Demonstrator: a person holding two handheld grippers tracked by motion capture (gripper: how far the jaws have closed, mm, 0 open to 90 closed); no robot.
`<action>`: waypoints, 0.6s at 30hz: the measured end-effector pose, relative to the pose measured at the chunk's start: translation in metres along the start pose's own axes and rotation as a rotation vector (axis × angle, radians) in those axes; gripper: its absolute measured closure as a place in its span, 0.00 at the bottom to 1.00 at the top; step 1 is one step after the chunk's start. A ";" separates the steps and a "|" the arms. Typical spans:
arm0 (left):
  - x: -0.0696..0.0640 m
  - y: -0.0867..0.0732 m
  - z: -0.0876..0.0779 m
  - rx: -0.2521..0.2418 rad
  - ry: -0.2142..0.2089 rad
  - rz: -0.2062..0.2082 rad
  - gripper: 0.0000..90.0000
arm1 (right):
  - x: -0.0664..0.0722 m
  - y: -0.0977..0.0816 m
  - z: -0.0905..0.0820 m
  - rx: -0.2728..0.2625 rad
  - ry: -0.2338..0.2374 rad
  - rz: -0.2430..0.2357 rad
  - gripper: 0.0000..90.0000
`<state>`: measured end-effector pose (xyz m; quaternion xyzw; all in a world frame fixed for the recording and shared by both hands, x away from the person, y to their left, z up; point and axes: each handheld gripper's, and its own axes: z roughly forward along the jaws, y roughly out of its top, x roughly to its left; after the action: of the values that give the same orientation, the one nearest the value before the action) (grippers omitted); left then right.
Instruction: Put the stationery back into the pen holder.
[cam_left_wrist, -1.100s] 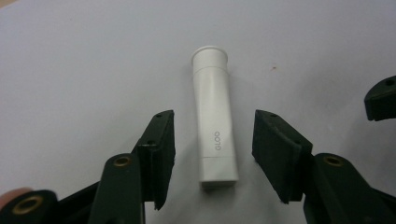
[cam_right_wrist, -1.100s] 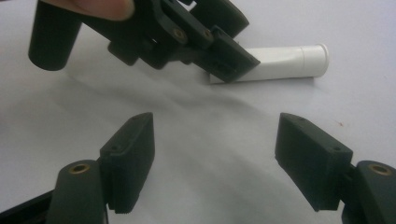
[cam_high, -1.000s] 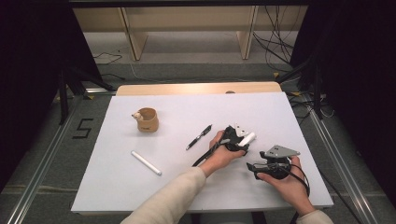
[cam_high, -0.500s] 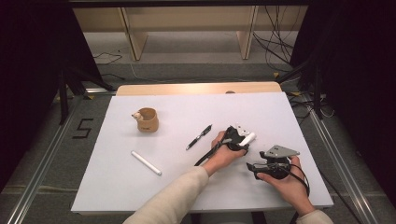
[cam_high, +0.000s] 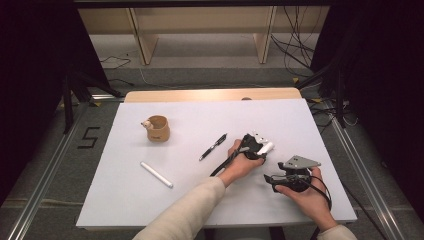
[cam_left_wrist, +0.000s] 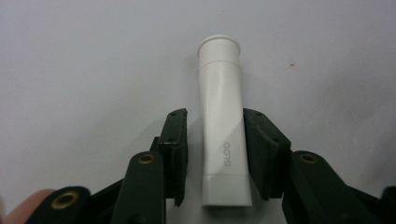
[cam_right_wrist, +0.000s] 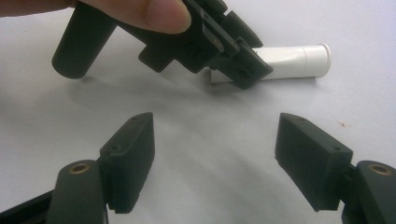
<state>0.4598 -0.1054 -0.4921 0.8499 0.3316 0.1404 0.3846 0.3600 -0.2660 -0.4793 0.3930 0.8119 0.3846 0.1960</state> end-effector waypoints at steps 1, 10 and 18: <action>0.000 0.000 0.000 0.002 0.000 0.003 0.72 | 0.000 0.000 0.000 0.001 0.000 0.000 0.33; -0.006 0.000 0.000 0.001 0.027 0.014 0.78 | 0.000 0.000 0.000 0.004 -0.001 0.002 0.33; -0.007 -0.002 -0.002 -0.018 0.032 -0.005 0.79 | -0.003 -0.001 0.000 0.000 -0.008 0.010 0.33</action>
<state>0.4529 -0.1080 -0.4926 0.8433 0.3385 0.1562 0.3872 0.3610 -0.2687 -0.4796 0.3985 0.8092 0.3840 0.1972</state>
